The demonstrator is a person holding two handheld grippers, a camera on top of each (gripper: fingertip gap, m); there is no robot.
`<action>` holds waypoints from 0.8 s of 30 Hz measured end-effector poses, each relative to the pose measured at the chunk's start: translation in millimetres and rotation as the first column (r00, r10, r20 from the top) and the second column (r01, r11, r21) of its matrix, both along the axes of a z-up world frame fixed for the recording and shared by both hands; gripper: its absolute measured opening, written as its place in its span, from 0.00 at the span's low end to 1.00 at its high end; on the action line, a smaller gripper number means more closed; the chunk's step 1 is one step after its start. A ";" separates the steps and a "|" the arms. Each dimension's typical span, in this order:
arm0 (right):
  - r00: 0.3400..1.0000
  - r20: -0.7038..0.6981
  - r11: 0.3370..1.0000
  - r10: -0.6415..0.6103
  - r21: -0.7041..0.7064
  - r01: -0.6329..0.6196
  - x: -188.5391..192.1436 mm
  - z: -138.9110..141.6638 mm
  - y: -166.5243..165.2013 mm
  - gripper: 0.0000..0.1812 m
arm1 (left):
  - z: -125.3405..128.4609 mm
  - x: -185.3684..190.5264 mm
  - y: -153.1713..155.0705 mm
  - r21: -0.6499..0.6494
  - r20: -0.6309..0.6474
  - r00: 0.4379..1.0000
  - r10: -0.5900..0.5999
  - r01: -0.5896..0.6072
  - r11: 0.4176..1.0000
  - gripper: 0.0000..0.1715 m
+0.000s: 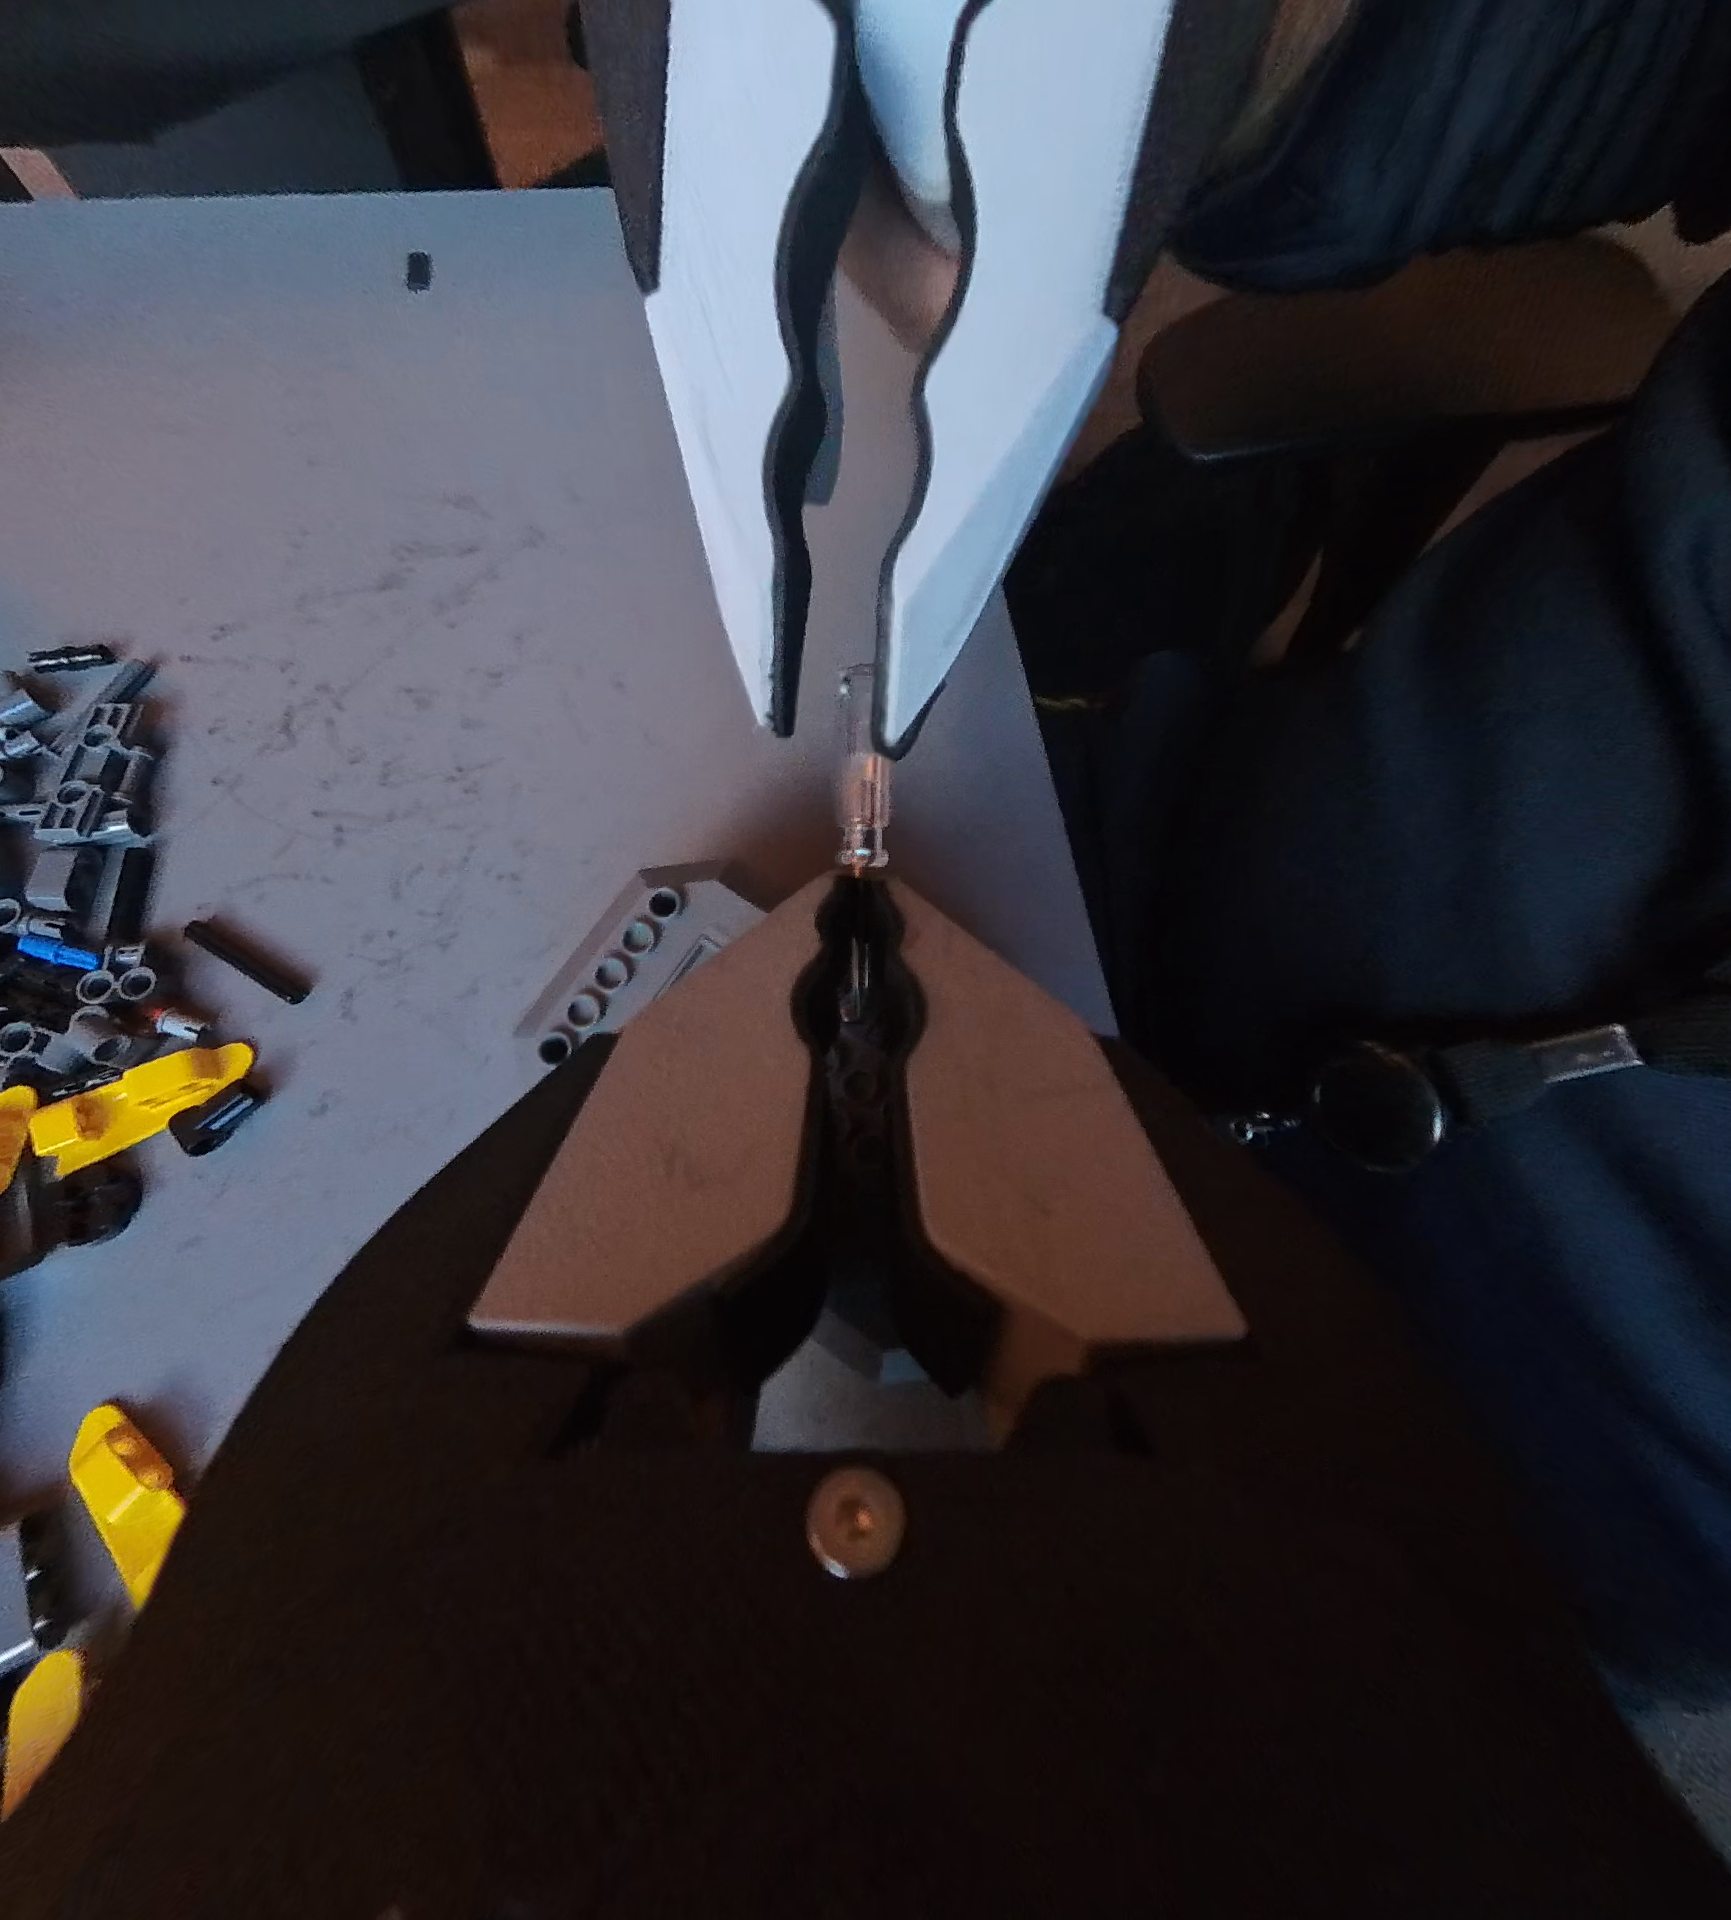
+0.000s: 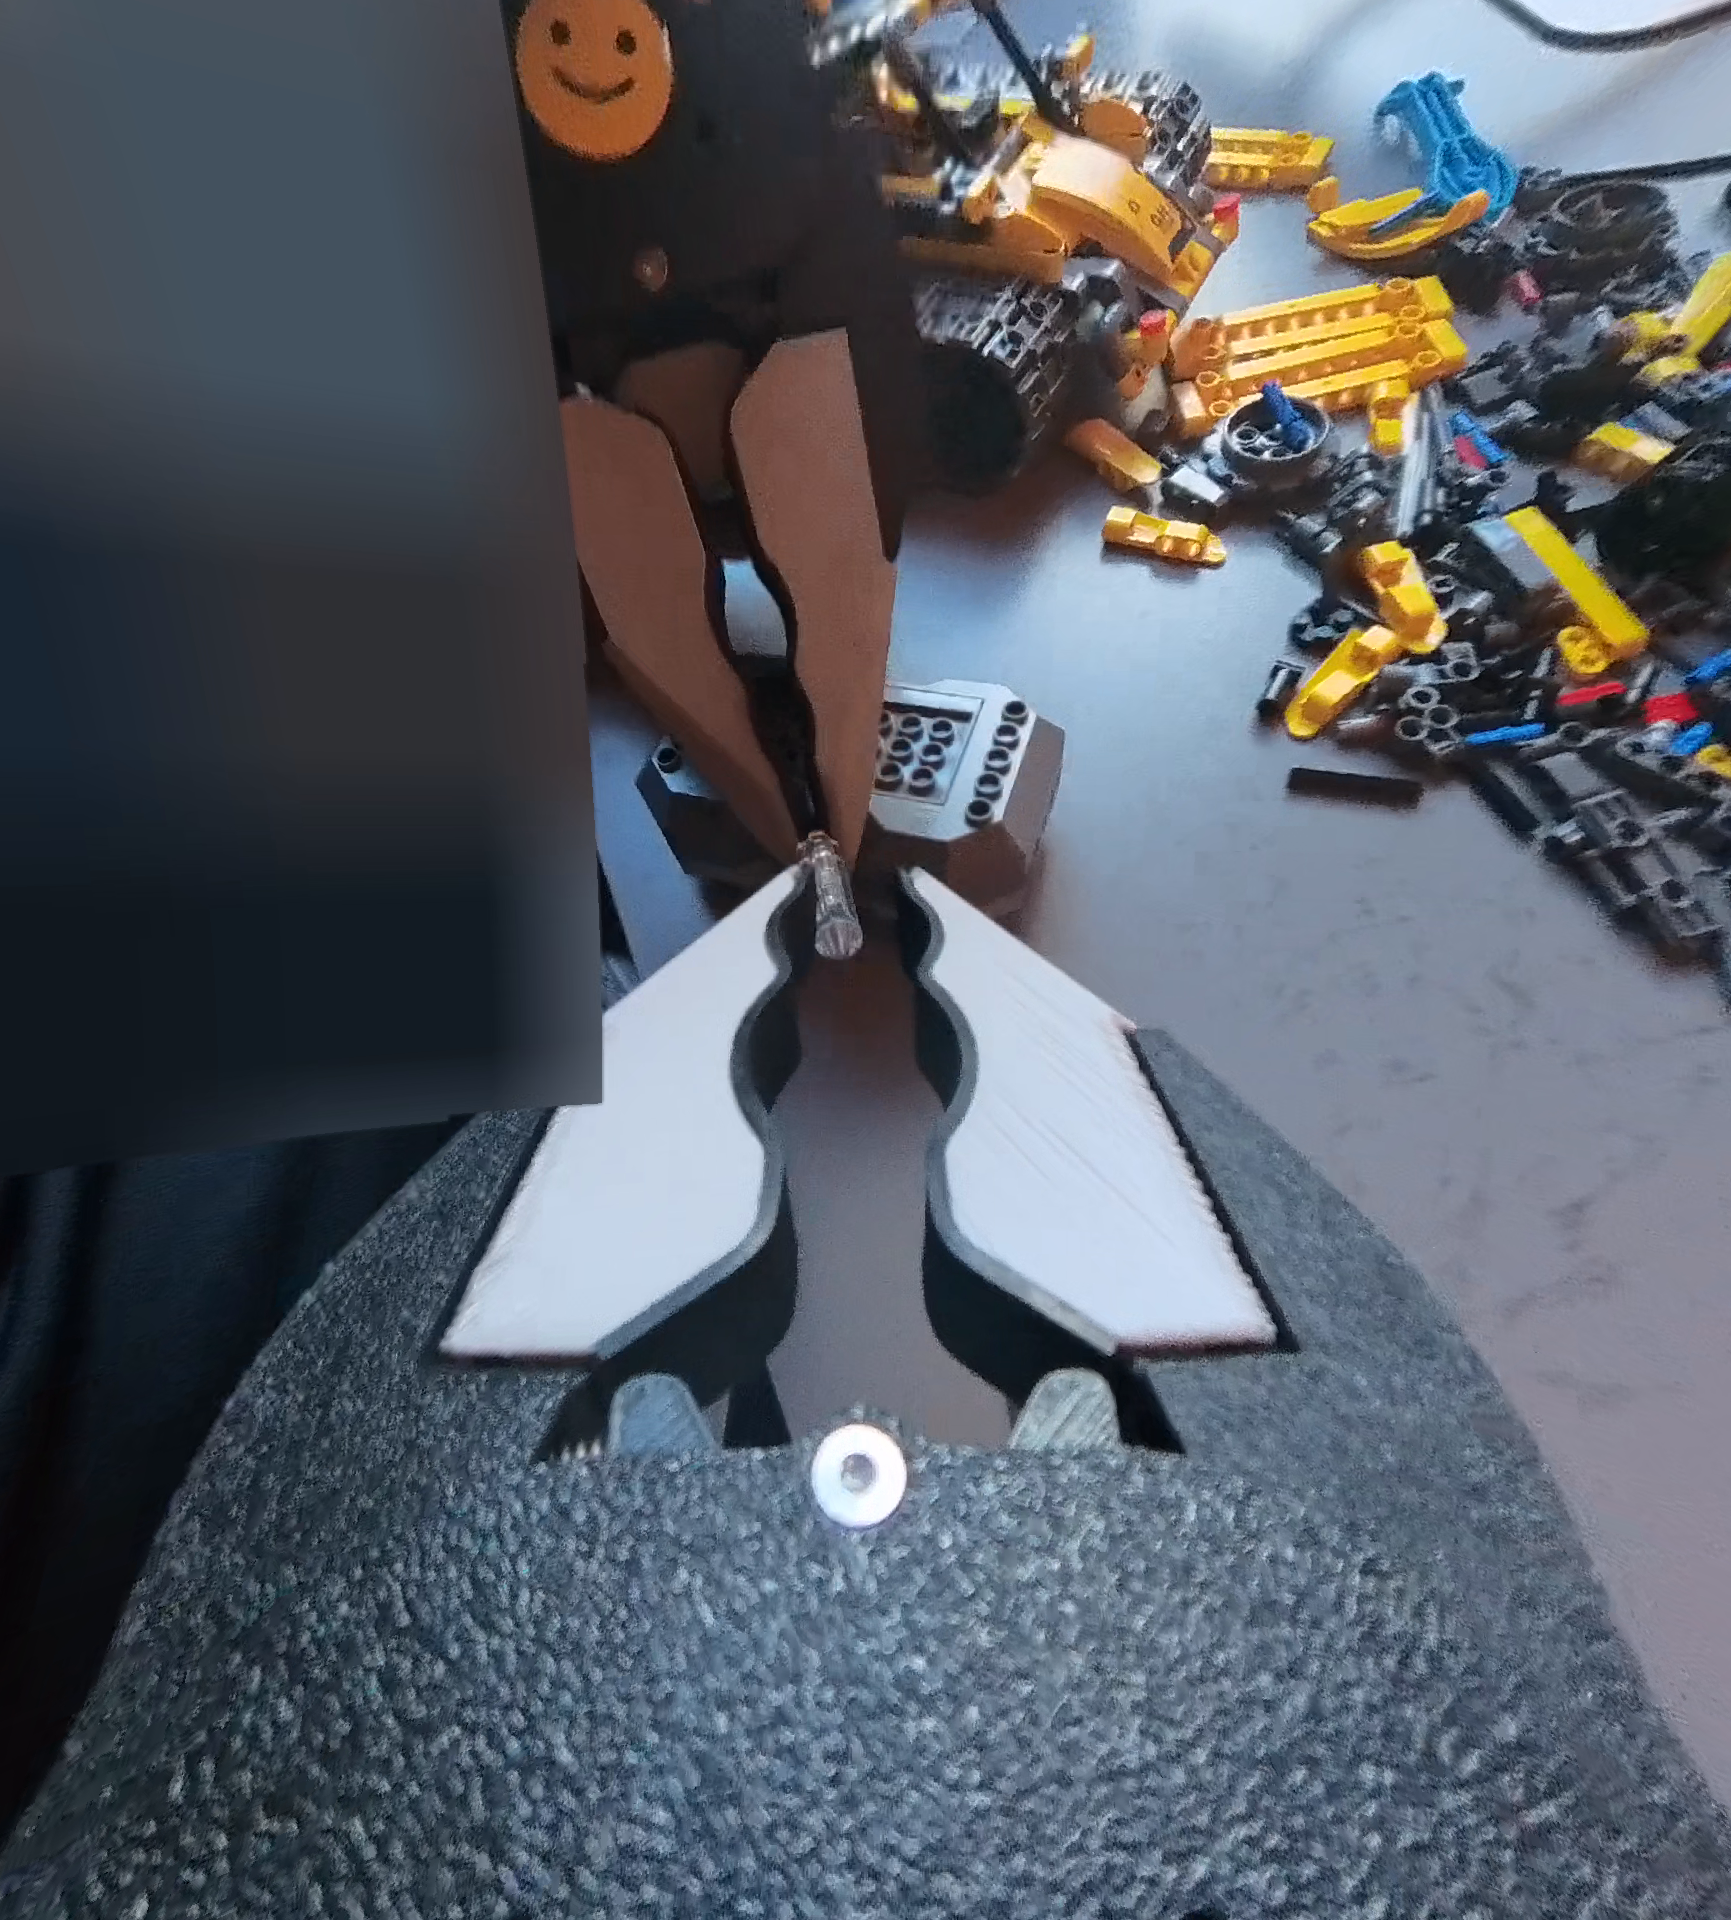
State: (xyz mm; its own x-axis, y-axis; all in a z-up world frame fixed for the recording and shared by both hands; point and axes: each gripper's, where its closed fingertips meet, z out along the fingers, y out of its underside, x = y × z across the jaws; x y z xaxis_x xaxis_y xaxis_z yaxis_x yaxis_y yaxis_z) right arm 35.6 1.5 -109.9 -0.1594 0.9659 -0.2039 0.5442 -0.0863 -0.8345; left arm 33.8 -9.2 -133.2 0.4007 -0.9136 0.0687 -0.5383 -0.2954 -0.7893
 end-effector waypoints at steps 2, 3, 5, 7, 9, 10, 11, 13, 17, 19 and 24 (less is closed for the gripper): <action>0.999 -0.036 0.995 0.000 -0.101 -0.003 -2.0 3.4 -0.4 0.08 | 1.4 0.9 0.3 0.000 0.028 1.000 -0.001 0.001 1.000 0.00; 0.999 -0.051 0.990 0.006 -0.139 -0.013 -3.2 4.9 -1.6 0.02 | 1.8 1.3 0.6 0.003 0.034 0.999 0.000 0.000 1.000 0.00; 0.998 -0.053 0.981 0.036 -0.188 -0.045 -4.3 4.6 -6.4 0.00 | 3.0 1.7 2.7 0.016 0.038 0.999 0.011 -0.012 1.000 0.00; 0.997 -0.050 0.981 0.057 -0.182 -0.066 -4.3 4.3 -8.2 0.00 | 3.7 2.1 5.4 0.030 0.038 0.999 0.030 -0.031 0.999 0.00; 0.996 -0.067 0.987 0.054 -0.148 -0.064 -3.1 8.9 -4.7 0.00 | 7.6 3.2 8.4 0.054 0.057 0.997 0.046 -0.049 0.997 0.00; 0.996 -0.080 0.989 0.050 -0.132 -0.061 -1.5 12.7 -1.9 0.00 | 11.4 4.8 9.9 0.065 0.075 0.996 0.050 -0.055 0.996 0.00; 0.995 -0.085 0.993 0.041 -0.110 -0.050 0.7 15.3 2.9 0.00 | 14.6 7.0 11.5 0.070 0.086 0.995 0.051 -0.057 0.996 0.00; 0.996 -0.085 0.999 -0.026 -0.046 0.022 4.9 18.2 21.2 0.11 | 17.6 11.9 15.1 0.071 0.068 0.997 0.039 -0.044 0.996 0.00; 0.999 -0.035 1.000 -0.014 0.014 0.014 15.2 6.7 27.4 0.11 | 14.4 19.7 28.9 0.094 -0.006 1.000 0.002 -0.001 0.996 0.00; 1.000 0.006 0.999 -0.019 0.026 0.019 17.6 -5.5 27.6 0.02 | 5.3 21.3 34.8 0.086 -0.066 0.998 -0.012 0.018 0.996 0.00; 0.999 -0.005 0.998 -0.051 0.048 0.051 20.8 -16.6 33.6 0.01 | -4.4 23.3 41.6 0.086 -0.131 0.991 0.000 0.011 0.996 0.00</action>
